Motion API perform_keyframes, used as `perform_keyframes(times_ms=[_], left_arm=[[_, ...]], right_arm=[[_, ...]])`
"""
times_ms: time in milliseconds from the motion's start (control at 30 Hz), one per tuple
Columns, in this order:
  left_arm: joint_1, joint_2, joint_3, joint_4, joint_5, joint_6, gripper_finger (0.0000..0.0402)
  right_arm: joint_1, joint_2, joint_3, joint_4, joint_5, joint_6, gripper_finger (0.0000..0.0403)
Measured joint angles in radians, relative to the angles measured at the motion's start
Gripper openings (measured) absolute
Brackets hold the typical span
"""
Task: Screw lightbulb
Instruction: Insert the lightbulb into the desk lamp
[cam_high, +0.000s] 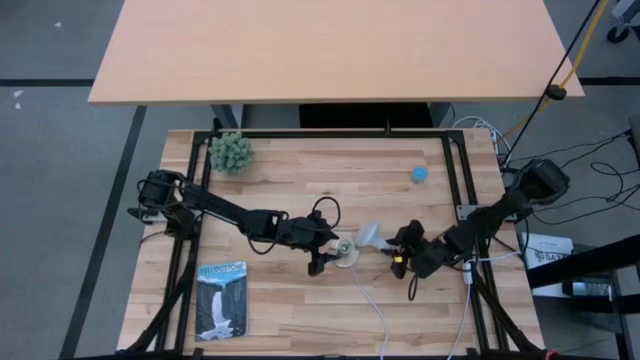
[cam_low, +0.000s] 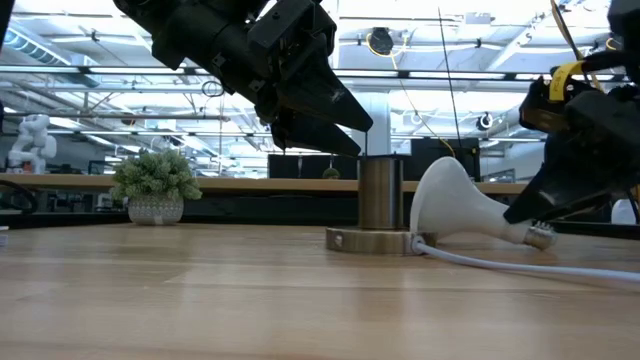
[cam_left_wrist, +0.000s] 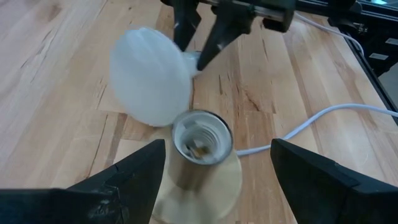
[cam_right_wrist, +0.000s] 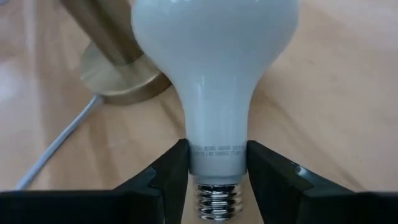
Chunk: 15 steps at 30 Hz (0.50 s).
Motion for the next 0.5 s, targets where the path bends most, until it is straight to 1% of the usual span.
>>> perform_keyframes(times_ms=[133, 233, 367, 467, 500], left_arm=[[0.000, 0.000, 0.000, 0.000, 0.000, 0.000, 0.0296], [0.000, 0.000, 0.000, 0.000, 0.000, 0.000, 0.0296], [0.000, 0.000, 0.000, 0.000, 0.000, 0.000, 0.0296], [0.000, 0.000, 0.000, 0.000, 0.000, 0.000, 0.0296], [0.000, 0.000, 0.000, -0.001, 0.000, 0.001, 0.0296]], right_arm=[[-0.048, -0.036, 0.043, -0.076, -0.105, -0.066, 0.0168], [-0.082, -0.047, 0.113, -0.227, -0.166, -0.104, 0.0173], [-0.120, -0.047, 0.220, -0.437, -0.196, -0.142, 0.0182], [-0.142, -0.047, 0.278, -0.488, -0.206, -0.224, 0.0190], [-0.152, -0.047, 0.293, -0.485, -0.230, -0.262, 0.0192]])
